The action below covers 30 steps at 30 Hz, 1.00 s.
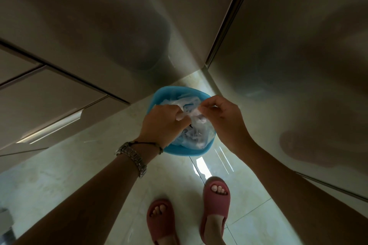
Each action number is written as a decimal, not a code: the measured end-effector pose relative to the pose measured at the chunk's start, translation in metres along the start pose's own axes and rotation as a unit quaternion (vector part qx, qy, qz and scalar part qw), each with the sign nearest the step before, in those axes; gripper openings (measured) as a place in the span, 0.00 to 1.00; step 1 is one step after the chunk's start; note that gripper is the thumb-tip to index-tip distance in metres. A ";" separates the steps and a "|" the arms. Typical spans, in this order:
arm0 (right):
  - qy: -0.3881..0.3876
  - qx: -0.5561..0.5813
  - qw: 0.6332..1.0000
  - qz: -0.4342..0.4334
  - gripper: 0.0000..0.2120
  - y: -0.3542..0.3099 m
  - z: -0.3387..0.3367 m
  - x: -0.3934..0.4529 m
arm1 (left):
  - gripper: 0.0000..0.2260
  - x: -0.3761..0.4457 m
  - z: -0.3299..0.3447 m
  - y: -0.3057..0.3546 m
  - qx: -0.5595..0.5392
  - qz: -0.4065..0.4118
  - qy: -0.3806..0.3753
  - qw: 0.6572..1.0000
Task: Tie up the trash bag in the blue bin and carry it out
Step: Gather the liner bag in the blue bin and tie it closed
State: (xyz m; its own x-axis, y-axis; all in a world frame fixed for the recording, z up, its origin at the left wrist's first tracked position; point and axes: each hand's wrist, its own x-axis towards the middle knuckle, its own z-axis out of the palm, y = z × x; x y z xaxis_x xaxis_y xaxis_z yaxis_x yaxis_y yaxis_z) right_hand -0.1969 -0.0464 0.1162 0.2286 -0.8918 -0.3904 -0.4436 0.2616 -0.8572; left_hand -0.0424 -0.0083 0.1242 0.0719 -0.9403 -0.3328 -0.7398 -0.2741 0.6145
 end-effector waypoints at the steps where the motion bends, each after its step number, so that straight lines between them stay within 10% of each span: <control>1: -0.002 -0.008 1.000 -0.010 0.03 -0.001 0.001 0.000 | 0.08 -0.002 0.000 0.000 -0.025 -0.010 -0.057 0.998; 16: 0.000 -0.069 0.996 -0.065 0.05 0.004 -0.005 0.004 | 0.14 0.005 -0.006 -0.002 -0.220 -0.118 -0.063 0.966; 24: -0.005 -0.063 0.997 -0.048 0.02 0.008 -0.005 -0.004 | 0.03 -0.003 0.005 0.000 -0.429 -0.244 0.006 0.870; 30: 0.018 -0.015 0.999 -0.022 0.01 0.009 0.003 -0.004 | 0.13 -0.007 0.014 0.007 -0.557 -0.341 0.078 0.754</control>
State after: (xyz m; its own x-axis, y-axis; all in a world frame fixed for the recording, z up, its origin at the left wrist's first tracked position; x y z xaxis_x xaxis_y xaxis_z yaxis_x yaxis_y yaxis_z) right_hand -0.1998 -0.0391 0.1092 0.2166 -0.9155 -0.3390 -0.4590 0.2110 -0.8630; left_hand -0.0575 -0.0015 0.1212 0.3239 -0.4928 -0.8076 0.5180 -0.6219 0.5873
